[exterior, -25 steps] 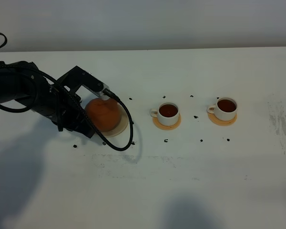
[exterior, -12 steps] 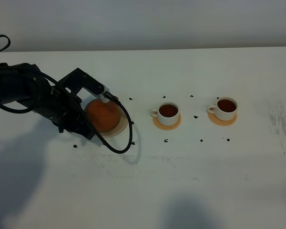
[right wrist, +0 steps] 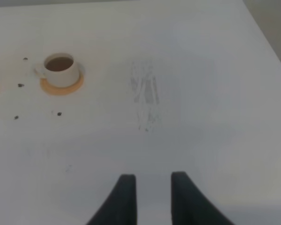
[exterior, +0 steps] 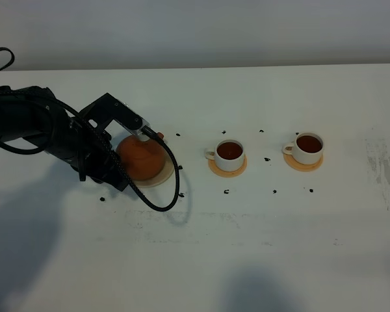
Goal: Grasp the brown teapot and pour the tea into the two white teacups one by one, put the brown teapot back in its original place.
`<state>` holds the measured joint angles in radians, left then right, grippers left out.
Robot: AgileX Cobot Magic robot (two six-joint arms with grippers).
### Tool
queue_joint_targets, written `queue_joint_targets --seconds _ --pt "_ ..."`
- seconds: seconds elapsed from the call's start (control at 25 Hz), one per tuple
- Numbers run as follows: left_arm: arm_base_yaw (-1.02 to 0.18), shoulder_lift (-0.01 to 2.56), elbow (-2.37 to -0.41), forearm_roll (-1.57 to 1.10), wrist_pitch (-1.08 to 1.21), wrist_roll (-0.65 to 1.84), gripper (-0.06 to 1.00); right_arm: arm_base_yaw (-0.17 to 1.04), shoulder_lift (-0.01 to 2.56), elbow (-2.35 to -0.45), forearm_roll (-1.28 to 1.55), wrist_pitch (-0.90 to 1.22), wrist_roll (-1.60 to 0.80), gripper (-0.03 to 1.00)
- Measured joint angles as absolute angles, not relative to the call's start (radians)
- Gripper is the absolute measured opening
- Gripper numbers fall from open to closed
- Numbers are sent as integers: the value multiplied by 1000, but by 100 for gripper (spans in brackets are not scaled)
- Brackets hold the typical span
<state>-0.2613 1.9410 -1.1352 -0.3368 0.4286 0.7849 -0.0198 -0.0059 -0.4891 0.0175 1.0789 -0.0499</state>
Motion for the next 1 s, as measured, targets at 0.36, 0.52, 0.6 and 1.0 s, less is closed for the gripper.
queue_joint_targets --seconds 0.36,0.52,0.6,1.0 --pt "-261 1941 -1135 -337 429 773 58 -20 -6 -489 18 1079 -50 21" --pt "-261 1941 -1135 -337 418 770 58 -20 -6 -489 18 1079 -50 21" --pt "-261 1941 -1135 -337 417 770 58 -20 -6 -489 18 1079 -50 21" --pt "-261 1865 -1135 -336 411 765 58 -20 -6 -489 18 1079 -50 21"
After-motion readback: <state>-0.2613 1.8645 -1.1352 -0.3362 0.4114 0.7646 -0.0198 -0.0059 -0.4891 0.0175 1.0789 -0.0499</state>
